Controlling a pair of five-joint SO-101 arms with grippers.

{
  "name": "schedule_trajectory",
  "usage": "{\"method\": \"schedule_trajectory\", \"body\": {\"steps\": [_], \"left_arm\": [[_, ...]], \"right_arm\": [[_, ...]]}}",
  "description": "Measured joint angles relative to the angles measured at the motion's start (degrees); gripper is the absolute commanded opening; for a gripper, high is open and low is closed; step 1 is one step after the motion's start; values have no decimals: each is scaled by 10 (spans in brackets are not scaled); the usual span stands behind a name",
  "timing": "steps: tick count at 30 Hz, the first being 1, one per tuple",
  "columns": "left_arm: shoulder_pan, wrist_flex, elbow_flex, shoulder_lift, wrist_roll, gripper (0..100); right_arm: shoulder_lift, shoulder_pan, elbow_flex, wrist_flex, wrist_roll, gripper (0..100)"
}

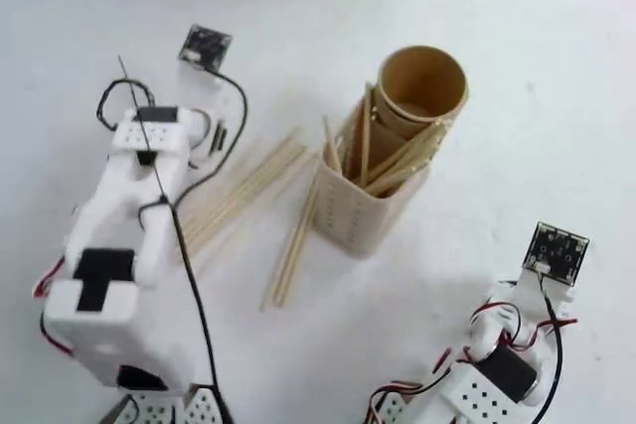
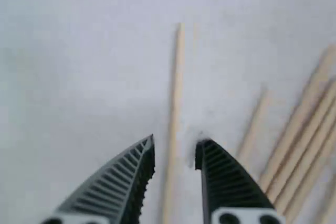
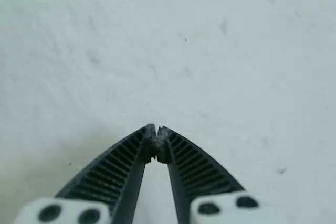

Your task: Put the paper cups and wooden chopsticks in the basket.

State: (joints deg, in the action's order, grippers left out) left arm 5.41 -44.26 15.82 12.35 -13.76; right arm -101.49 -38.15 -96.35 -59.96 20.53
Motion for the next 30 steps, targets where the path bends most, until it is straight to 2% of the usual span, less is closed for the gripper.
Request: {"method": "schedule_trajectory", "body": {"steps": [12, 17, 23, 30], "left_arm": [[18, -81, -149, 169, 12, 128], [17, -147, -231, 219, 18, 30], [15, -225, -341, 287, 18, 24], [15, -248, -371, 300, 18, 23]], "right_arm": [[0, -1, 0, 0, 0, 18], [0, 0, 0, 0, 0, 18], [0, 0, 0, 0, 0, 18], [0, 0, 0, 0, 0, 18]]}}
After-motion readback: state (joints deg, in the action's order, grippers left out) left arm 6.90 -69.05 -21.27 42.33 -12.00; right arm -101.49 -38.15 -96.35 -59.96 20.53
